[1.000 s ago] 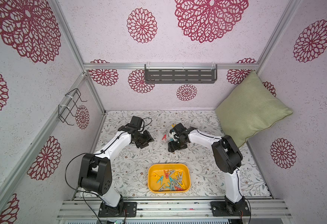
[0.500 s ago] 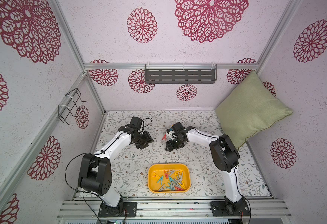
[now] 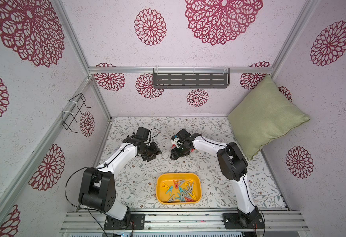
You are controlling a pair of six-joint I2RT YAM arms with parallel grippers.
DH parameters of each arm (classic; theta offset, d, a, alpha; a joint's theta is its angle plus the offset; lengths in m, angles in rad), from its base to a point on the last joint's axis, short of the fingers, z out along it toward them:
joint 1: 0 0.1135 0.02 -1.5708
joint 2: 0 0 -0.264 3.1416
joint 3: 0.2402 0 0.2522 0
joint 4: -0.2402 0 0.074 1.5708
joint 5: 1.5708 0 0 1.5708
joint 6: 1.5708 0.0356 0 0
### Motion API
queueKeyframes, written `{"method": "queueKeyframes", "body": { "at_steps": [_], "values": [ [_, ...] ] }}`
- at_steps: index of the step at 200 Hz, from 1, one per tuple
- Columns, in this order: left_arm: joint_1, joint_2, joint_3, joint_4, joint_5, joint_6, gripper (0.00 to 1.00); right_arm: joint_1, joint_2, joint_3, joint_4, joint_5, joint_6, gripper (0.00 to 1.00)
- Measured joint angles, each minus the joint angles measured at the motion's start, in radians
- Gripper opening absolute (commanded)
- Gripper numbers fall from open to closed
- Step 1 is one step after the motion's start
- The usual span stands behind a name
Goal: Put the clothespins into the storage box
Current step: Pick up the clothespin from the center of the board.
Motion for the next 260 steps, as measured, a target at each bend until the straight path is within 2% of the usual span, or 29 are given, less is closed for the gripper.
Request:
{"method": "queueKeyframes", "body": {
  "at_steps": [16,31,60,108,122,214,260],
  "values": [
    [0.0,-0.008,-0.01,0.003,0.0,-0.003,0.52,0.012,0.033,0.057,-0.021,0.002,0.005,0.75],
    [0.0,-0.008,-0.016,0.003,0.0,-0.003,0.51,0.02,0.059,0.102,-0.039,0.008,0.014,0.7],
    [0.001,-0.008,-0.026,0.003,-0.002,-0.006,0.52,0.034,0.091,0.167,-0.095,0.065,0.056,0.66],
    [0.001,-0.021,-0.035,0.008,-0.016,-0.012,0.52,0.054,0.094,0.18,-0.14,0.187,0.148,0.64],
    [0.001,-0.027,-0.037,0.008,-0.017,-0.014,0.52,0.056,0.092,0.177,-0.142,0.206,0.159,0.6],
    [0.001,-0.034,-0.046,0.023,-0.021,-0.04,0.51,0.057,-0.006,0.001,-0.093,0.245,0.194,0.2],
    [-0.003,-0.041,-0.046,0.029,-0.027,-0.056,0.51,0.056,-0.094,-0.125,-0.063,0.243,0.194,0.15]
  ]
}}
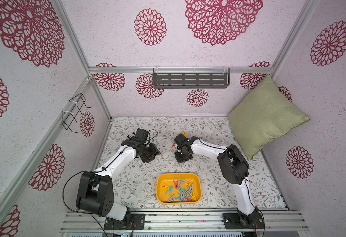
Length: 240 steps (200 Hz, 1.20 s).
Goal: Put the clothespins into the storage box
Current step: Pick up the clothespin from the center of the board, then place the clothespin in the storage box.
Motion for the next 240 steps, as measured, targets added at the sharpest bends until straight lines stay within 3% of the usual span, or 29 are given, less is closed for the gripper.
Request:
{"method": "queueKeyframes", "body": {
  "at_steps": [37,93,152,166,201,240],
  "values": [
    [-0.026,0.0,0.0,0.001,-0.014,-0.019,0.51,-0.001,-0.082,-0.049,-0.005,0.004,-0.001,0.14],
    [-0.071,0.002,0.001,0.031,-0.024,-0.058,0.51,0.018,-0.372,-0.158,0.014,-0.032,-0.016,0.13],
    [-0.076,0.018,0.001,0.068,-0.024,-0.084,0.51,0.182,-0.526,-0.363,0.033,-0.14,-0.029,0.15],
    [-0.076,0.024,0.001,0.071,-0.024,-0.085,0.51,0.221,-0.541,-0.401,0.037,-0.172,-0.029,0.2],
    [-0.076,0.034,0.001,0.076,-0.022,-0.085,0.51,0.269,-0.55,-0.425,0.043,-0.211,-0.058,0.52],
    [-0.075,0.05,0.03,0.074,-0.018,-0.08,0.51,0.23,-0.547,-0.358,0.034,-0.174,-0.08,0.55]
  ]
}}
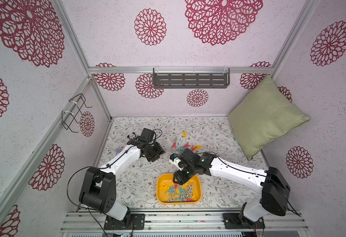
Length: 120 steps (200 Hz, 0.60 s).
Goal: Put the clothespins into the storage box
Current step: Place the clothespin in the storage box, then pick up the clothespin from the center of the board.
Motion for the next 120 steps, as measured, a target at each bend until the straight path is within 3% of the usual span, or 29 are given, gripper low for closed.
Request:
{"method": "queueKeyframes", "body": {
  "at_steps": [40,79,120],
  "values": [
    [0.008,0.015,0.05,-0.014,0.003,0.026,0.52,-0.153,0.066,0.148,-0.008,0.089,0.005,0.52],
    [0.031,0.024,0.069,-0.027,0.018,0.053,0.51,-0.274,0.231,0.286,-0.03,0.153,0.002,0.65],
    [0.079,0.026,0.069,-0.04,0.042,0.082,0.51,-0.315,0.411,0.379,-0.033,0.148,-0.062,0.76]
  ]
}}
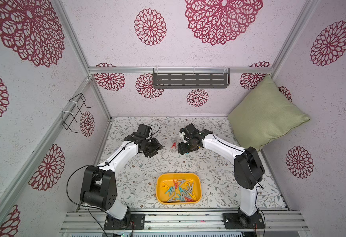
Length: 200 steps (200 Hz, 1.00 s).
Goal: Put the clothespins into the storage box
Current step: Pick up the clothespin from the center of the board.
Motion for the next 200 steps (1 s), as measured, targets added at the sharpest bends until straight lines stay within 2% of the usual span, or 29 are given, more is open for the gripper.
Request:
{"method": "queueKeyframes", "body": {
  "at_steps": [33,97,145,200],
  "values": [
    [0.042,0.005,0.0,-0.021,0.023,0.03,0.51,-0.02,0.105,0.027,0.0,-0.005,-0.079,0.81],
    [0.119,0.005,-0.002,-0.053,0.067,0.084,0.51,-0.034,0.191,0.103,-0.017,0.038,-0.202,0.83],
    [0.153,0.005,-0.002,-0.074,0.092,0.114,0.51,-0.036,0.266,0.187,-0.046,0.045,-0.233,0.79],
    [0.168,0.005,-0.011,-0.08,0.112,0.135,0.51,-0.035,0.248,0.146,-0.021,0.01,-0.23,0.76]
  ]
}}
